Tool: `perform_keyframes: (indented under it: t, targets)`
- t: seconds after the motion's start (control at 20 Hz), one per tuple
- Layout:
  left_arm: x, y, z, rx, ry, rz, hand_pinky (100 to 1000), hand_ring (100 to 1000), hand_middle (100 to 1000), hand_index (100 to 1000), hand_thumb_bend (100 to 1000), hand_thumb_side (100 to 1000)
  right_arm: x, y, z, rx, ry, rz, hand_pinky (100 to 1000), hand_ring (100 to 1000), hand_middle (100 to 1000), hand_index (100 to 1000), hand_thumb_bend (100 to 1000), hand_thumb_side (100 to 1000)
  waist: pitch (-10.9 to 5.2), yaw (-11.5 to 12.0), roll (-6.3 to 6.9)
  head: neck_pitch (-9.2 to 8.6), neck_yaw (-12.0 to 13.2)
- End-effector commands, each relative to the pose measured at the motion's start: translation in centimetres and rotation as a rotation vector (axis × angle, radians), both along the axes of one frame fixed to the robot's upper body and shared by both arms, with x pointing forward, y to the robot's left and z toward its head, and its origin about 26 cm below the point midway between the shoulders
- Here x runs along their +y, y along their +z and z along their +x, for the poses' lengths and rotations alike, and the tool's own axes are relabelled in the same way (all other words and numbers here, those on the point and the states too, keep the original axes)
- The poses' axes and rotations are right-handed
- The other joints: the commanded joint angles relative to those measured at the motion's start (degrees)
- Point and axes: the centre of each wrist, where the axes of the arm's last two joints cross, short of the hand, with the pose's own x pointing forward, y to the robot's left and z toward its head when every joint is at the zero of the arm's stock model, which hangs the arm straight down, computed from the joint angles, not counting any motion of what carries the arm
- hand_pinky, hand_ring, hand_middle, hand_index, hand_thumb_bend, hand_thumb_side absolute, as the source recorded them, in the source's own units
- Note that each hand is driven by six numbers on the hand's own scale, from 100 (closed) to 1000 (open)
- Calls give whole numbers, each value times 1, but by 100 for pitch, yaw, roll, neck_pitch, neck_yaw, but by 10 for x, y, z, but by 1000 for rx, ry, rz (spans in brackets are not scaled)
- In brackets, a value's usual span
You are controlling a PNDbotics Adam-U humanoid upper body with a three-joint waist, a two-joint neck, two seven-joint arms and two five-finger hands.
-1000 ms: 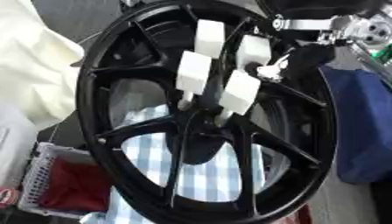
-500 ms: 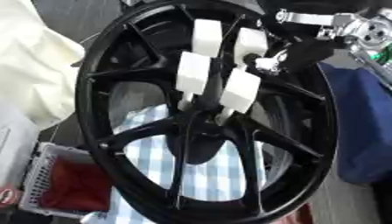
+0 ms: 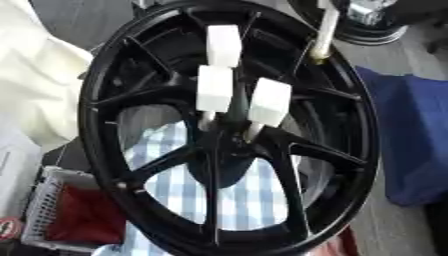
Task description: Pull the pin out of the wheel hub.
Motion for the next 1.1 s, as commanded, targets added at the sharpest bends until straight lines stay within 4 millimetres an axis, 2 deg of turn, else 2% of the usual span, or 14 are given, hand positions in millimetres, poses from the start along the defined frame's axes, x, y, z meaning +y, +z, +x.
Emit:
perform_keyframes:
  t: [0.05,0.3,0.35,0.4,0.5,0.55,0.6,0.65,0.7,0.75,0.85,1.1]
  targets:
    - [3,9,-3,-36,12,11,682,797,698,748,100,795,-34,16,-18,-93,-119,71,781,629,441,520,100,422,-50,-53,99,-63,38]
    - [5,11,-4,-51,29,5,682,797,699,748,100,792,-80,-22,-31,-157,-352,170,783,655,491,581,100,419,27,-142,233,-125,133]
    - [5,11,-4,-54,33,4,682,798,700,748,100,791,-89,-33,-33,-172,-408,191,786,673,529,622,100,448,39,-160,258,-135,168]
    - [5,11,-4,-57,35,3,682,798,700,749,100,790,-96,-43,-35,-187,-459,207,794,695,577,664,100,412,48,-170,273,-144,190]
    - [6,12,-4,-60,37,1,682,798,700,748,100,790,-110,-66,-40,-203,-569,210,804,720,627,705,100,451,61,-198,301,-153,246]
    - [6,12,-4,-60,38,0,682,798,700,748,100,790,-115,-78,-42,-197,-613,208,813,753,708,757,100,487,65,-215,316,-158,269]
    - [6,12,-4,-60,38,0,682,798,701,749,100,790,-119,-90,-44,-183,-646,207,822,790,773,794,100,526,67,-230,331,-164,290]
    - [6,12,-4,-61,39,-1,682,798,701,749,100,790,-122,-101,-47,-168,-673,209,826,804,796,809,100,548,68,-244,347,-169,309]
    - [6,12,-4,-61,39,-1,682,798,701,749,100,789,-125,-110,-48,-156,-697,214,830,813,811,819,100,578,65,-254,361,-168,323]
    - [6,12,-4,-62,40,-1,683,798,701,749,100,788,-126,-117,-50,-149,-718,221,838,835,836,837,100,654,61,-262,373,-166,331]
    - [6,12,-5,-64,42,-3,683,799,701,749,100,787,-130,-128,-51,-140,-763,247,837,836,838,836,100,685,44,-274,395,-167,342]
    - [6,12,-4,-64,38,-7,683,799,702,749,100,785,-127,-130,-51,-194,-796,341,830,816,816,820,100,686,-11,-268,423,-175,348]
